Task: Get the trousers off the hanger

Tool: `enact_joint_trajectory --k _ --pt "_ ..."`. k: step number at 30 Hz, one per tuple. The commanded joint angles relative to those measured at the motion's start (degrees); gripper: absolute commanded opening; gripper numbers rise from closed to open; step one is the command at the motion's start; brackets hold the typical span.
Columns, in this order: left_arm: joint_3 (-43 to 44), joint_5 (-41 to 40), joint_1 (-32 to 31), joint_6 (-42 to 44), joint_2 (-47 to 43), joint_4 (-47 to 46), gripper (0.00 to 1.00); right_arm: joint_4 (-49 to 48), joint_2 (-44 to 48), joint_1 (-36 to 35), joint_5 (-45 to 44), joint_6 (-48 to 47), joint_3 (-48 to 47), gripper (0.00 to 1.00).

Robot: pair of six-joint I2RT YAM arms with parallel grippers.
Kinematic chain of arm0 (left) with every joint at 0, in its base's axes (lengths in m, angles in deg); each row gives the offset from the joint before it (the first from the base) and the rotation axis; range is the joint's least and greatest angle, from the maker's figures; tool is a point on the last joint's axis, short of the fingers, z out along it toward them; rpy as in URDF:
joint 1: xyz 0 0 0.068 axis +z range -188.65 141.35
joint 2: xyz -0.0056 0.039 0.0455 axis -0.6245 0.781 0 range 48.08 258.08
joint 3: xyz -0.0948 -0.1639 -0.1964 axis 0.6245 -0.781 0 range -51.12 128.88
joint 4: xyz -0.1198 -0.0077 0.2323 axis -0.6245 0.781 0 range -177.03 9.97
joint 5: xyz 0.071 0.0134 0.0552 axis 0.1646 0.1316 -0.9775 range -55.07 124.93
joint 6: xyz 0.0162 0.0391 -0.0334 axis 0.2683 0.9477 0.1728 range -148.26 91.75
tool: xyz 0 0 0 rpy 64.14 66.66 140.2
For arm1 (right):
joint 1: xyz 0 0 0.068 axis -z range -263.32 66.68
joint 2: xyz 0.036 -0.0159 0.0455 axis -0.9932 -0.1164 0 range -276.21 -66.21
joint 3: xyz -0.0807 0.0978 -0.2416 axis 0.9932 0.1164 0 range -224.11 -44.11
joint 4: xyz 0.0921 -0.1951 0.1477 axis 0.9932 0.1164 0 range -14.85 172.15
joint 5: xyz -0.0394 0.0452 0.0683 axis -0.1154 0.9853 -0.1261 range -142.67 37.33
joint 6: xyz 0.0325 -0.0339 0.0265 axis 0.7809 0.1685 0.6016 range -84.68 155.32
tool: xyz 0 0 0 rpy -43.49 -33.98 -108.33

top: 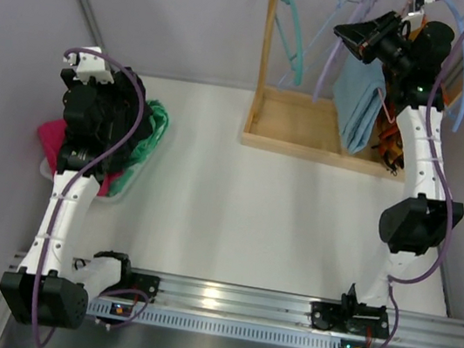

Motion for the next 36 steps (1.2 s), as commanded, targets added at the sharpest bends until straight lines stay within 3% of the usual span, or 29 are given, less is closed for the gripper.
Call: enact_joint_trajectory --k 1,2,6,17,26,32,36 --pt "1.6 -0.1 -0.3 -0.3 -1.6 -1.1 0.98 -0.9 0.1 -1.8 1.7 -2.2 -1.1 0.18" --pt "1.6 0.0 -0.3 -0.2 -1.6 -1.1 0.98 -0.9 1.0 -1.8 1.7 -2.2 -0.5 0.31" --pt "1.9 0.5 -0.3 -0.3 -1.6 -1.1 0.98 -0.8 4.0 -1.7 2.2 -2.3 1.5 0.50" --pt "2.0 1.2 -0.9 -0.8 -2.1 -1.1 0.98 3.3 16.6 -0.7 -0.4 -8.3 9.6 0.87" --pt "1.2 1.6 -1.1 -0.9 -2.8 -1.1 0.98 6.0 24.7 1.1 3.4 -12.4 14.2 0.99" --pt "1.2 3.1 -1.3 -0.5 -2.7 -1.2 0.98 -1.8 26.9 10.6 7.5 -4.6 13.6 0.99" --pt "1.6 3.7 -1.3 -0.5 -2.0 -1.2 0.98 -1.7 26.5 16.2 6.8 -5.1 11.6 0.99"
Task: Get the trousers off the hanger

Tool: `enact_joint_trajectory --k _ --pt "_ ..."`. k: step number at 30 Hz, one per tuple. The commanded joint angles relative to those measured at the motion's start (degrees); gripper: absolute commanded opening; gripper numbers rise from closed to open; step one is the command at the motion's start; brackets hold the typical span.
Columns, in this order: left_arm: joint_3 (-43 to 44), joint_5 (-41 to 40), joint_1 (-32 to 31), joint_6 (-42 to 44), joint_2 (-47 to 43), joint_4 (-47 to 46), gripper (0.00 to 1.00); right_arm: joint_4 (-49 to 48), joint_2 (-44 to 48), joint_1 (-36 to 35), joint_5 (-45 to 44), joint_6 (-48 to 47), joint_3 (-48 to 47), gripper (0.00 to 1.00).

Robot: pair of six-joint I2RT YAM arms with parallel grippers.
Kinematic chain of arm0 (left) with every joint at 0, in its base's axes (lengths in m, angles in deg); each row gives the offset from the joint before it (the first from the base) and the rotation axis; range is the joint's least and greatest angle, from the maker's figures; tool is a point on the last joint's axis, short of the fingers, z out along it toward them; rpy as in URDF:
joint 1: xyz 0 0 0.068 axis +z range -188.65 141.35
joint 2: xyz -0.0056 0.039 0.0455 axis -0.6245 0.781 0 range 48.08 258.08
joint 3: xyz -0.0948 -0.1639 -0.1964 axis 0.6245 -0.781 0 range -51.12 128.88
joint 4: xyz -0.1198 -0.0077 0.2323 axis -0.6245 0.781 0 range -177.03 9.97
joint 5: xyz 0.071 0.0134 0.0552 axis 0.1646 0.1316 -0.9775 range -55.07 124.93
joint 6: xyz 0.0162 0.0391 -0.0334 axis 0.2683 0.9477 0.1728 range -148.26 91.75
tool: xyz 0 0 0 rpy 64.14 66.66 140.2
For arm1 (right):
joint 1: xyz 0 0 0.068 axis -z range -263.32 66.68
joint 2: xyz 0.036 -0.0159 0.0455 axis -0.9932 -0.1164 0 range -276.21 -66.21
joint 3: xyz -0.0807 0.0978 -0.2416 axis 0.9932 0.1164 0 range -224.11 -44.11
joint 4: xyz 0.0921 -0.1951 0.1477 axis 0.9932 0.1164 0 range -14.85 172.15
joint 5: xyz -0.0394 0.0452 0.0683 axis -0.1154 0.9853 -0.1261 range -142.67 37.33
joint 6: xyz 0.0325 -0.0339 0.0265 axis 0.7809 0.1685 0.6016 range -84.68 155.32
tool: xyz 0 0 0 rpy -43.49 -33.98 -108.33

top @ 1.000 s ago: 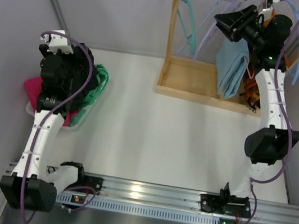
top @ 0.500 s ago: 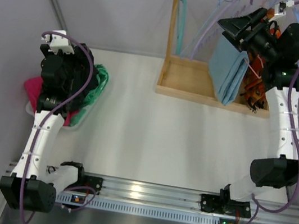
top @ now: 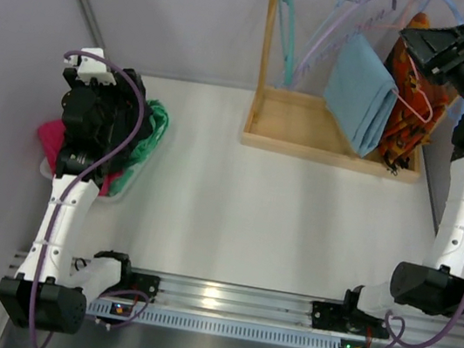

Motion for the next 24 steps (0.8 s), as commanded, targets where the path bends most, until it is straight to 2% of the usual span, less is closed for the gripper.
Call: enact_joint_trajectory --k 1,10,18,24 --pt "1.6 1.5 -0.3 -0.5 -0.1 -1.3 0.98 -3.1 0.9 3.4 0.5 0.3 -3.0 0.99" --pt "1.3 1.1 -0.5 -0.5 0.0 -1.3 0.98 3.1 -5.7 5.6 -6.6 -10.6 -8.0 0.91" --pt "0.9 0.4 -0.5 -0.7 -0.3 -1.2 0.98 4.6 -9.8 5.2 -11.7 -15.9 -9.8 0.85" --pt "1.1 1.3 -0.6 -0.8 0.4 -1.2 0.98 3.2 -10.2 4.5 -5.6 -13.2 -6.8 0.67"
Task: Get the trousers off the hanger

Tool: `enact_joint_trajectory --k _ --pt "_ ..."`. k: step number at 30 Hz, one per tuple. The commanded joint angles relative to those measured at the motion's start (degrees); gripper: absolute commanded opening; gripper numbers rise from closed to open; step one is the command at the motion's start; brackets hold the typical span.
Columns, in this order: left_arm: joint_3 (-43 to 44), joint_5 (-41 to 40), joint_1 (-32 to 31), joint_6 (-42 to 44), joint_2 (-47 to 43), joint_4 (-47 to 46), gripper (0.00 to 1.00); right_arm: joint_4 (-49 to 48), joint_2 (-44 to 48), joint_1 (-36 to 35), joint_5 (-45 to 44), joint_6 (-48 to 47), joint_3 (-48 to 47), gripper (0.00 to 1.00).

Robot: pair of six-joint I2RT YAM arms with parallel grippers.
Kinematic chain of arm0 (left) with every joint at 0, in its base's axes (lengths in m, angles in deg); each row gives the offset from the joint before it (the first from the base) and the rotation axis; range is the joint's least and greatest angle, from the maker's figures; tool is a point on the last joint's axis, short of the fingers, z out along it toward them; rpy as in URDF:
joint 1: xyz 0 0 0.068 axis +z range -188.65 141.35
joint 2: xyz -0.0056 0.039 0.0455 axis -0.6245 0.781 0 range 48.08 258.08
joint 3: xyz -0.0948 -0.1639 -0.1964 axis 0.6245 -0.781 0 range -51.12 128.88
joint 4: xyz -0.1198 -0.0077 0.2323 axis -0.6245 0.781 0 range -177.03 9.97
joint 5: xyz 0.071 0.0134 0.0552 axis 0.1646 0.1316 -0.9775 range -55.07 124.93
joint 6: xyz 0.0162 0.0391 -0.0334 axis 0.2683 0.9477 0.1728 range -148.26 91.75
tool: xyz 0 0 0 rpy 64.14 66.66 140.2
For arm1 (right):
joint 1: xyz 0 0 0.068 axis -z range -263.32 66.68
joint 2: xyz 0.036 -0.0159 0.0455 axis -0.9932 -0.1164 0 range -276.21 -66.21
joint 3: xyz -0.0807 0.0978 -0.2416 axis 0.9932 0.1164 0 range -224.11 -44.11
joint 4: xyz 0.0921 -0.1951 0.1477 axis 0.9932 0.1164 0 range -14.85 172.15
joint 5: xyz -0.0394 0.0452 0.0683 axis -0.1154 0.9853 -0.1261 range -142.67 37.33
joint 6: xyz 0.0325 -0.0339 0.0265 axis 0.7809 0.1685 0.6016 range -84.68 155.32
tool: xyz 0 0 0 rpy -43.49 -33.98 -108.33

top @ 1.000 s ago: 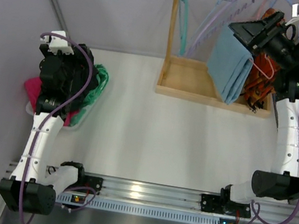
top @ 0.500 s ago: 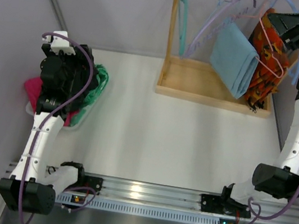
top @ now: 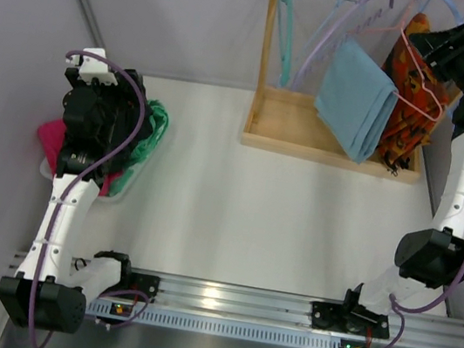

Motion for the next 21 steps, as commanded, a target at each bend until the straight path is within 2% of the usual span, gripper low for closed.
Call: enact_joint_trajectory --k 1,6,11,14,21 --pt "1.2 0.6 -0.3 -0.6 0.2 -1.3 0.98 -3.9 1.5 -0.4 4.5 2.4 0.8 0.61" --pt "1.7 0.6 -0.4 -0.8 0.9 -1.2 0.98 -9.6 1.1 -1.3 9.6 8.7 2.7 0.47" --pt "2.0 0.7 -0.6 -0.6 1.0 -1.2 0.98 -10.4 -0.8 -1.5 10.2 13.4 2.9 0.46" --pt "2.0 0.6 -0.6 -0.5 1.0 -1.2 0.98 -14.1 -1.5 -1.5 11.3 17.3 4.4 0.38" --pt "1.6 0.6 -0.6 -0.5 0.8 -1.2 0.98 -19.2 -3.4 -3.1 12.8 22.5 4.3 0.35"
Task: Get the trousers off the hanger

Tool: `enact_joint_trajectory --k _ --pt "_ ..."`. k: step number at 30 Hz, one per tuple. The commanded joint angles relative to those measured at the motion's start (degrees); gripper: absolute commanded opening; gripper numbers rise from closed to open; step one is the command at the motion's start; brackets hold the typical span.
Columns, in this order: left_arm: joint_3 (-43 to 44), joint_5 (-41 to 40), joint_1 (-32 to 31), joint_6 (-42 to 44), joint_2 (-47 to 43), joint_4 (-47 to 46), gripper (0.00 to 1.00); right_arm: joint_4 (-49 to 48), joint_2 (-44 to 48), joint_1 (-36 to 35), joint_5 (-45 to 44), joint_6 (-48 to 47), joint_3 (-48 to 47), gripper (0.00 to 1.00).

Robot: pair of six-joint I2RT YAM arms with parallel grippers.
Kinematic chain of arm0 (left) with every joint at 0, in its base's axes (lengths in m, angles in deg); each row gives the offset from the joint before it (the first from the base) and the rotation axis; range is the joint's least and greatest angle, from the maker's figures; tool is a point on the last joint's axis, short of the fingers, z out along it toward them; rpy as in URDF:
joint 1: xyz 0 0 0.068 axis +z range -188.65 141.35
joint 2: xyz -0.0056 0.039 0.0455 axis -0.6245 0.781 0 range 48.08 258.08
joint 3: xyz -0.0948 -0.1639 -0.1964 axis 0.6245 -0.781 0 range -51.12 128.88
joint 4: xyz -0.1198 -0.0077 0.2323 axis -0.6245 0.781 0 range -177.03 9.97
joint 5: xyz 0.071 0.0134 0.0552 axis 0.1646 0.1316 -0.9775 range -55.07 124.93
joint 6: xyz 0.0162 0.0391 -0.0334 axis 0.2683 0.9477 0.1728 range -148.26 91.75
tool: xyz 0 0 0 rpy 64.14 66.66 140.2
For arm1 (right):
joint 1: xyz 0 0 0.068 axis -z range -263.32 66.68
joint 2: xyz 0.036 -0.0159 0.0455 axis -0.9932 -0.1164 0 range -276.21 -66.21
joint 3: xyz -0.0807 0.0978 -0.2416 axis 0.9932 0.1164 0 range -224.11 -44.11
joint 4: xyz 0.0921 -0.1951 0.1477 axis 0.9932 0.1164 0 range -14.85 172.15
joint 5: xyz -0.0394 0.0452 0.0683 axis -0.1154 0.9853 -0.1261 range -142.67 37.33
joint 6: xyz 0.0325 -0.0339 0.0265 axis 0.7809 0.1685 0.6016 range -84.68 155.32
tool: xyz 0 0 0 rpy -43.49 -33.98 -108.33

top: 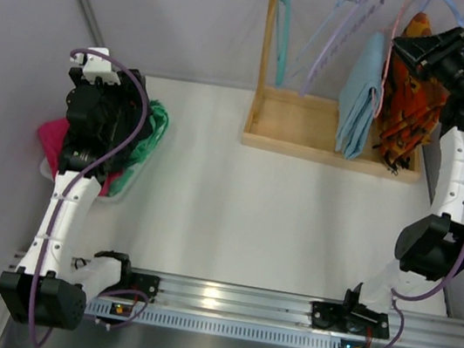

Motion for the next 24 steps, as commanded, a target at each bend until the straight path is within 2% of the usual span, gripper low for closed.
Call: enact_joint_trajectory --k 1,6,13,24 --pt "1.6 0.4 -0.2 -0.6 -0.2 -1.2 0.98 -6.8 -0.4 -1.7 1.7 3.4 -0.6 0.36" --pt "1.7 0.5 -0.2 -0.4 -0.5 -1.2 0.98 -4.7 -0.4 -5.0 -0.5 2.0 0.4 0.40" --pt "1.5 0.1 -0.2 -0.1 -0.8 -0.9 0.98 0.3 2.8 -8.3 -12.0 -3.7 3.4 0.40" --pt "1.5 0.2 -0.3 0.0 -0.9 -0.9 0.98 -6.1 1.2 -11.3 -16.2 -0.5 4.6 0.40"
